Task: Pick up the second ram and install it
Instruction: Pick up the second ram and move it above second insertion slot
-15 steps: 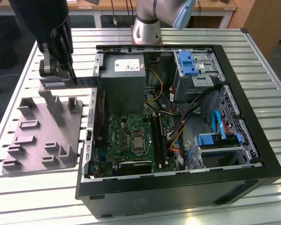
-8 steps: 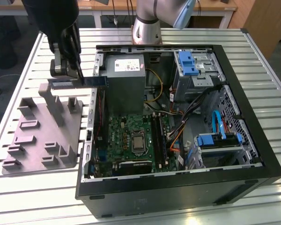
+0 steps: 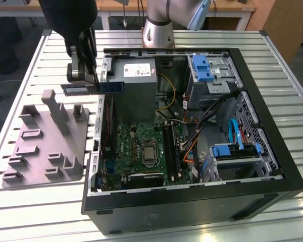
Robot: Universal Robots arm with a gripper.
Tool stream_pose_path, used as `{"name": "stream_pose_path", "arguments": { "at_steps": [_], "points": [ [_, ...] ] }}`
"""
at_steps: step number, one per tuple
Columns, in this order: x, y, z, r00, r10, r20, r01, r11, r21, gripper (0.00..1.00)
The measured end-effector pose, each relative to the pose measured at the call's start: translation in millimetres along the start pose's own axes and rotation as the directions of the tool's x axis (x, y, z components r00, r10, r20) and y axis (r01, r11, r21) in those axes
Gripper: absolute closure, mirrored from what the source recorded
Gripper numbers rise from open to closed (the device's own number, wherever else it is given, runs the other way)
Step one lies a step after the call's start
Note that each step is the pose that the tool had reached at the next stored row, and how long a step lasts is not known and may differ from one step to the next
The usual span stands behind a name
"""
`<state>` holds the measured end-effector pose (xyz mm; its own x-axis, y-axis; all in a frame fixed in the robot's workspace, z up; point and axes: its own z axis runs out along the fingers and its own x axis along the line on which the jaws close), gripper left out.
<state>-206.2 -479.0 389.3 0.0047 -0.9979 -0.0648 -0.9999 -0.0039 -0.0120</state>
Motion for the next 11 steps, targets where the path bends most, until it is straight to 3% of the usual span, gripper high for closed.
{"name": "stream_pose_path", "arguments": {
  "at_steps": [11],
  "points": [
    [0.1,-27.3,0.4,1.0,0.0,0.0,0.0,1.0,-0.0012,0.86]
  ]
}}
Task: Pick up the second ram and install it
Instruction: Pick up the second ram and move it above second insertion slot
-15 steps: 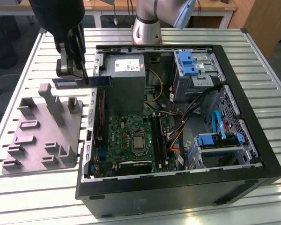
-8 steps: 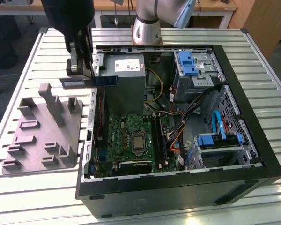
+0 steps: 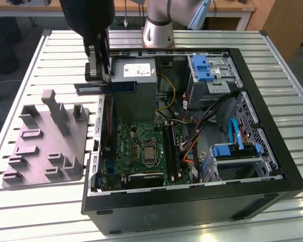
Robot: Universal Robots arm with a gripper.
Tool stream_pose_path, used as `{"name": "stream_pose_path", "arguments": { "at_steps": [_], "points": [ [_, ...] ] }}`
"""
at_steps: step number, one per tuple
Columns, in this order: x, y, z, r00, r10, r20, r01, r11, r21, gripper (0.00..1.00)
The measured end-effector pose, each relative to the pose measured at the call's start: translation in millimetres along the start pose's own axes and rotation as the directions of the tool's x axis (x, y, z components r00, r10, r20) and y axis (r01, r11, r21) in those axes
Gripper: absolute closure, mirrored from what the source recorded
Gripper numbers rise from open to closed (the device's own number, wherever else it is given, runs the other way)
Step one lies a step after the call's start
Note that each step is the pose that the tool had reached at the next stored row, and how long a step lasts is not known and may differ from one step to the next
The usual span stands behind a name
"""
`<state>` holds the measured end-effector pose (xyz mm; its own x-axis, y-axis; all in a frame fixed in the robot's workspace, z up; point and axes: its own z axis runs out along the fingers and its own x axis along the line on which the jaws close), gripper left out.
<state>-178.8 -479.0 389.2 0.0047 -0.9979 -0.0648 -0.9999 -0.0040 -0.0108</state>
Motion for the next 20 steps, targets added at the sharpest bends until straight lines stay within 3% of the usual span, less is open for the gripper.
{"name": "stream_pose_path", "arguments": {
  "at_steps": [20],
  "points": [
    [0.2,-49.2,0.7,1.0,0.0,0.0,0.0,1.0,-0.0027,0.86]
  ]
}}
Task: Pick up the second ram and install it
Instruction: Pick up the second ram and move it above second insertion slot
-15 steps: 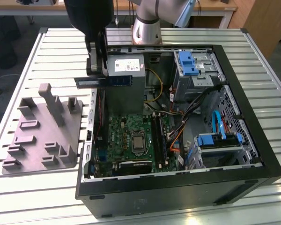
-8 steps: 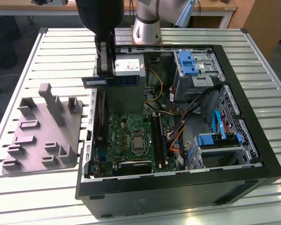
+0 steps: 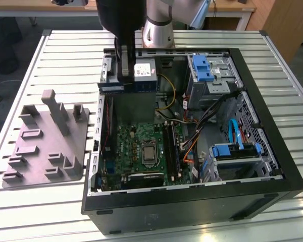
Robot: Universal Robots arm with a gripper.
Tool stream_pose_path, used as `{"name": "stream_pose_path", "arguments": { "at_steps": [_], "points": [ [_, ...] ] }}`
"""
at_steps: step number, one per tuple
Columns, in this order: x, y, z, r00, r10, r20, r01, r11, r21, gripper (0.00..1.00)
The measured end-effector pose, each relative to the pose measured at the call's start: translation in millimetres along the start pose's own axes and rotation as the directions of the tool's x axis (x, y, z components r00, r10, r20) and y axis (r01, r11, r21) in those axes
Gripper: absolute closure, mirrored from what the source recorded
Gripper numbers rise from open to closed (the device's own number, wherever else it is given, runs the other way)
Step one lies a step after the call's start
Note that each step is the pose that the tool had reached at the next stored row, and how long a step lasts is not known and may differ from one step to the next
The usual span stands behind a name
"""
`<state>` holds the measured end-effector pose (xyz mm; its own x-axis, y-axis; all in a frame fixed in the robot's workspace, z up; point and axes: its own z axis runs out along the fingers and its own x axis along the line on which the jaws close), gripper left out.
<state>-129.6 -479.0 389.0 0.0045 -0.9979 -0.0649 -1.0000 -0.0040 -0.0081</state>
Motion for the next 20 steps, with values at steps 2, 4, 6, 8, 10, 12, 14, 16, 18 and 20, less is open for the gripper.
{"name": "stream_pose_path", "arguments": {
  "at_steps": [2,4,6,8,10,12,14,16,18,20],
  "points": [
    [0.0,-4.4,0.1,1.0,0.0,0.0,0.0,1.0,-0.0002,0.86],
    [0.1,-8.9,0.2,1.0,0.0,0.0,0.0,1.0,-0.0003,0.86],
    [0.1,-13.5,0.2,1.0,0.0,0.0,0.0,1.0,-0.0006,0.86],
    [0.1,-18.0,0.3,1.0,0.0,0.0,0.0,1.0,-0.0008,0.86],
    [0.1,-22.4,0.4,1.0,0.0,0.0,0.0,1.0,-0.001,0.86],
    [0.2,-26.6,0.5,1.0,0.0,0.0001,0.0,1.0,-0.0011,0.86],
    [0.2,-31.1,0.6,1.0,0.0,0.0001,0.0,1.0,-0.0013,0.86],
    [0.2,-35.6,0.7,1.0,0.0,0.0001,0.0,1.0,-0.0015,0.86],
    [0.2,-40.0,0.8,1.0,0.0,0.0001,0.0,1.0,-0.0016,0.86],
    [0.2,-44.7,1.0,1.0,0.0,0.0,0.0,1.0,-0.002,0.86]
  ]
}}
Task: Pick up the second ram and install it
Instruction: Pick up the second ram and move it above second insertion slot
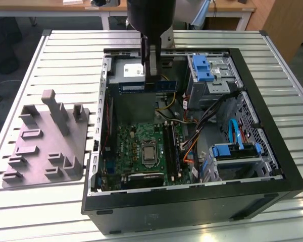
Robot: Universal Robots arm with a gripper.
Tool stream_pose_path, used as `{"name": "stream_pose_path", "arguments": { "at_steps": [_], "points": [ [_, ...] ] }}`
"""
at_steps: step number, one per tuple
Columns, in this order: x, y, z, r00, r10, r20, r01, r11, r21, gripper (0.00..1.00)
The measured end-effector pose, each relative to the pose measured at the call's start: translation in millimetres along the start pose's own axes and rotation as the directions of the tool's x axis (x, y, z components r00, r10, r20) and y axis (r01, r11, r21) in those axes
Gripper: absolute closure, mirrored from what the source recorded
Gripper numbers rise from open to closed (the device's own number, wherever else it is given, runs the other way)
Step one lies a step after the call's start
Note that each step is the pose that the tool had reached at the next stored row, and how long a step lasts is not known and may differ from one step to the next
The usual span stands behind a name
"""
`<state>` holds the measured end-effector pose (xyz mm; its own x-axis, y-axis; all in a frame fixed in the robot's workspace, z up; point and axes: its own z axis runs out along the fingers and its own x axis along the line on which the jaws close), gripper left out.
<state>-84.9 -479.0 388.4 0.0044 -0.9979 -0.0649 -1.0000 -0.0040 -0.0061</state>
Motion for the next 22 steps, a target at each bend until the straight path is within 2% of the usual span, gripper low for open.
{"name": "stream_pose_path", "arguments": {
  "at_steps": [3,8,22],
  "points": [
    [0.1,-5.9,1.5,1.0,0.0,0.0001,0.0,1.0,-0.0007,0.86],
    [0.7,-14.5,10.5,1.0,0.0,0.0001,0.0,1.0,-0.0046,0.86],
    [2.5,-27.5,35.9,1.0,0.0,0.0001,0.0,1.0,-0.0054,0.86]
  ]
}}
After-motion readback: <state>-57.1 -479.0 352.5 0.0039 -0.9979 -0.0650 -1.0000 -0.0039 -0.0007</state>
